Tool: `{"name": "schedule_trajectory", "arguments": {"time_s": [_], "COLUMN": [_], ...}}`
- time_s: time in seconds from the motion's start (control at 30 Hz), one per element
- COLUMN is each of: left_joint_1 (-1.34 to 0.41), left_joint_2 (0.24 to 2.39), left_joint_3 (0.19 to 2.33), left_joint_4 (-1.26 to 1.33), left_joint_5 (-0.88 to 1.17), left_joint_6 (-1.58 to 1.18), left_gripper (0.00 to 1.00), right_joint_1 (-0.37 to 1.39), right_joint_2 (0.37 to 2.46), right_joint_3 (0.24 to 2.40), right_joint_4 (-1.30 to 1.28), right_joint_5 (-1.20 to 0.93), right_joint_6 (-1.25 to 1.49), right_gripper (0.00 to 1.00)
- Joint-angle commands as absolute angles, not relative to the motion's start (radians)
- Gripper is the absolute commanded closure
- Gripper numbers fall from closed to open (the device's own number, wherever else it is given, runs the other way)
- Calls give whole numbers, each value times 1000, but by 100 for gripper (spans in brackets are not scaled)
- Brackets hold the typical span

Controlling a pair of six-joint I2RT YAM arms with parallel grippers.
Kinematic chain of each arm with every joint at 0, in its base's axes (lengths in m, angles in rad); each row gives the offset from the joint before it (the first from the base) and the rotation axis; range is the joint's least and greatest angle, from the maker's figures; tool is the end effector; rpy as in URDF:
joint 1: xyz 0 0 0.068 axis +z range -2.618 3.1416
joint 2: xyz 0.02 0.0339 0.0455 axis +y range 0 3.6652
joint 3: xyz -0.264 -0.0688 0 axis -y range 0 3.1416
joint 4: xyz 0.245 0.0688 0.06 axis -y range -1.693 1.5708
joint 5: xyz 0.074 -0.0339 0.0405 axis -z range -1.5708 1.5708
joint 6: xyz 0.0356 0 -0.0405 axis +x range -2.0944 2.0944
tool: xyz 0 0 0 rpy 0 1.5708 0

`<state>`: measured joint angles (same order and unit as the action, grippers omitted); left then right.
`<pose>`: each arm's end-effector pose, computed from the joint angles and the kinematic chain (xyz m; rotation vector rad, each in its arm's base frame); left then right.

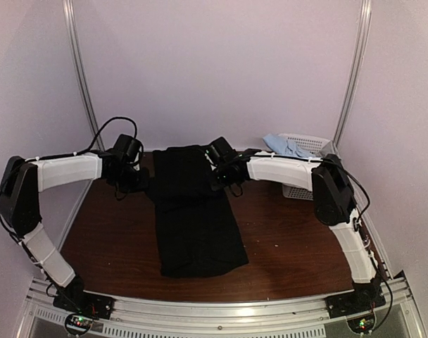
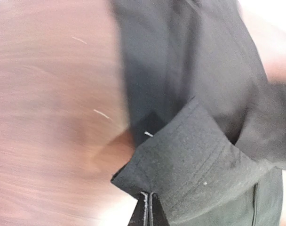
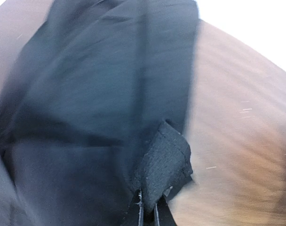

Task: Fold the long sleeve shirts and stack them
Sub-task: Pick up the sleeve from the center of the board, then place the sleeve at the center of the board.

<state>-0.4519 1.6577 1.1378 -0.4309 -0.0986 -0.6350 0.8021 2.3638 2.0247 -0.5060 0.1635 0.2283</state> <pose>0.3154 -0.1492 0.2178 -0.2726 2.5295 -0.3139 0.3737 0.3780 0.1922 -0.6123 2.3413 0.2800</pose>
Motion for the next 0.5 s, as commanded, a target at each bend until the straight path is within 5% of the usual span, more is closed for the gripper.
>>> {"name": "schedule_trajectory", "arguments": {"time_s": [0.0,0.47], "left_joint_1": [-259,90], "left_joint_2": [1592,1667], "left_joint_3": [1291,1775], "left_joint_4": [-492,-651], "left_joint_5": [-129,-169], "left_joint_6": [-572,-459], "left_gripper": [100,100], "right_joint_1": [693,391], "right_joint_2": [2246,2076], "right_joint_3": [2058,2048], "right_joint_4": [-550,-575], "right_joint_5": [269,300], "right_joint_6": [204,199], "right_gripper": [100,100]}}
